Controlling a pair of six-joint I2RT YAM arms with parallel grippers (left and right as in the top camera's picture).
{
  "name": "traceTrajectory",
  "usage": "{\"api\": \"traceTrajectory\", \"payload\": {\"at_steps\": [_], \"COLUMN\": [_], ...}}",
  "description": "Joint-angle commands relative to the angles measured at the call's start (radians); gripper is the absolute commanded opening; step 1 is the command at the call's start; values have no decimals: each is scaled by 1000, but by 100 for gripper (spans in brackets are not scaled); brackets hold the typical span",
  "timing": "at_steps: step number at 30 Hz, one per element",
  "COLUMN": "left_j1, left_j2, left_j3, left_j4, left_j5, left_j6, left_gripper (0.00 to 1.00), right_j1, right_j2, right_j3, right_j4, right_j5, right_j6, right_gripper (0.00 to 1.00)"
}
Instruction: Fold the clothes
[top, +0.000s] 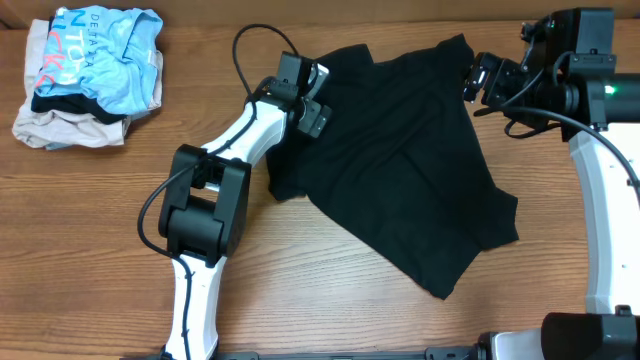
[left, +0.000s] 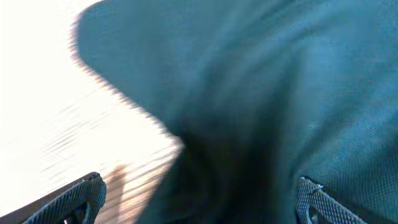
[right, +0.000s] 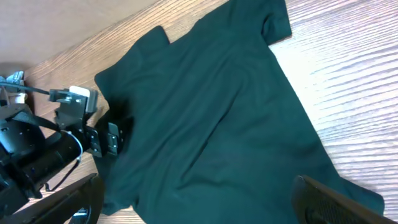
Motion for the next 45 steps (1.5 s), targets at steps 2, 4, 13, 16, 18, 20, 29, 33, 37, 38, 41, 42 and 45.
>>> {"api": "traceTrajectory", "payload": {"at_steps": [2, 4, 13, 16, 18, 20, 29, 33, 37, 38, 41, 42, 45], "left_j1": [26, 41, 179, 242, 265, 282, 290, 290, 288, 288, 285, 285, 282], "left_j2": [36, 36, 36, 36, 36, 36, 35, 35, 35, 35, 35, 35, 35], "left_j3": [18, 18, 18, 18, 18, 18, 26, 44, 48, 48, 48, 48, 48], "left_j4": [-47, -85, -432, -591, -659, -723, -837, -837, -826, -819, -812, -810, -804], "left_j5": [-224, -261, -330, -270, -233, -191, -60, -37, -18, -17, -18, -17, -17], "left_j6": [-82, -119, -296, -300, -300, -300, -292, -292, -292, -292, -291, -292, -292], "left_gripper": [100, 100, 100, 100, 100, 100, 100, 100, 100, 100, 100, 100, 100], "right_j1": [-2, -2, -2, -2, -2, -2, -3, -6, -28, -32, -39, -39, -40], "right_j2": [-3, 0, 52, 85, 101, 111, 112, 112, 112, 112, 112, 112, 112], "right_j3": [5, 5, -23, -64, -95, -134, -457, -591, -692, -708, -750, -764, -797], "right_j4": [-8, -23, -107, -133, -148, -152, 74, 203, 324, 349, 422, 445, 499], "right_j5": [-4, -4, -4, -4, 0, 8, 67, 195, 209, 209, 209, 209, 210], "right_j6": [-10, -9, -6, -1, 17, 26, 83, 170, 183, 183, 183, 183, 183], "right_gripper": [99, 99, 99, 99, 99, 99, 91, 87, 87, 87, 87, 87, 84]}}
